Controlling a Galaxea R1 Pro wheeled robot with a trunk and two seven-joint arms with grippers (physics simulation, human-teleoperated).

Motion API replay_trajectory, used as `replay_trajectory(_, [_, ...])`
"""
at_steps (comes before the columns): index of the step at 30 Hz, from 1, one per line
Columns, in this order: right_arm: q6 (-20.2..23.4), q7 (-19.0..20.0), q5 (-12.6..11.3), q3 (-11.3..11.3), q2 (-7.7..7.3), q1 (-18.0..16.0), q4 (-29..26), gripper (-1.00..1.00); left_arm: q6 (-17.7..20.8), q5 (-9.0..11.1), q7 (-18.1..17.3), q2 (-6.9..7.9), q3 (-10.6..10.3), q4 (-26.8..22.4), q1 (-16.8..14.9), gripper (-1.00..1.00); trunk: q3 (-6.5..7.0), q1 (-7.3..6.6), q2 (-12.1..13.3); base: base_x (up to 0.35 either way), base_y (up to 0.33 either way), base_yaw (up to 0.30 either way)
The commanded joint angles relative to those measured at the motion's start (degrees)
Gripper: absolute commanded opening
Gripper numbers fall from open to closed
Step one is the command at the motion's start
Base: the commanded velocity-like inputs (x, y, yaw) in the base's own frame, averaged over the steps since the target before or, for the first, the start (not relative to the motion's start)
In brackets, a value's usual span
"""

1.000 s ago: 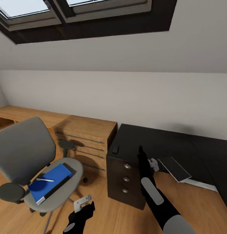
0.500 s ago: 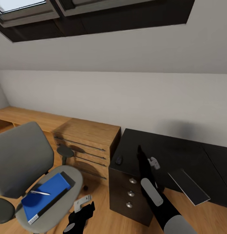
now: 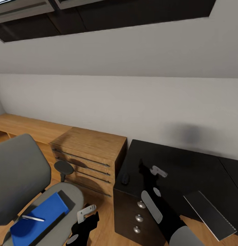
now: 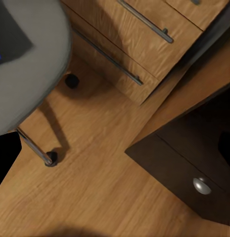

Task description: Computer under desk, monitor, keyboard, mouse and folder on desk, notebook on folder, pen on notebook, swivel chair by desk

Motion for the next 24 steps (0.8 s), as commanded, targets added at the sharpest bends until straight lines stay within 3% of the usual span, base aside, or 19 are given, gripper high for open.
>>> replay_trajectory(1, [6.86,-8.98,1.78,0.57,0.13,-0.1,-2.07,1.0,-0.44,0.39,0.29,0.1,-0.19,-0.09,-0.07,1.0,-0.06,0.01,-0.04,0.029,0.0,0.0])
replay_trajectory(4, [13.65,-16.23,3.27,0.41,0.4,-0.11,-5.65,1.0,-0.46,0.34,0.32,0.17,-0.19,-0.1,-0.07,1.0,-0.06,0.01,-0.04,0.016,0.0,0.0])
replay_trajectory(7, [13.9,-18.22,3.51,-0.48,0.34,-0.12,-7.9,1.0,-0.46,0.33,0.34,0.19,-0.19,-0.16,-0.04,1.0,-0.06,0.01,-0.04,0.006,0.0,0.0])
replay_trajectory(9, [12.17,-19.13,1.63,-1.4,0.29,-0.12,-8.82,1.0,-0.46,0.32,0.39,0.2,-0.18,-0.19,-0.04,1.0,-0.06,0.01,-0.04,0.001,0.0,0.0])
replay_trajectory(15, [13.28,-19.45,1.02,-1.53,0.18,-0.12,-8.96,1.0,-0.46,0.32,0.35,0.21,-0.18,-0.19,-0.07,1.0,-0.06,0.01,-0.04,0.0,0.0,0.0])
replay_trajectory(17, [16.66,-19.42,0.93,-1.59,0.1,-0.15,-9.09,1.0,-0.46,0.32,0.35,0.21,-0.18,-0.2,-0.06,1.0,-0.06,0.01,-0.04,0.0,0.0,0.0])
replay_trajectory(19, [26.91,-19.36,0.69,-1.46,-0.05,-0.19,-12.14,1.0,-0.46,0.32,0.28,0.21,-0.18,-0.24,-0.05,1.0,-0.06,0.01,-0.04,0.0,0.0,0.0])
replay_trajectory(24, [37.86,-19.68,0.88,-1.08,0.23,-0.2,-15.82,1.0,-0.46,0.32,0.28,0.15,-0.18,-0.28,-0.07,1.0,-0.06,0.01,-0.04,0.0,0.0,0.0])
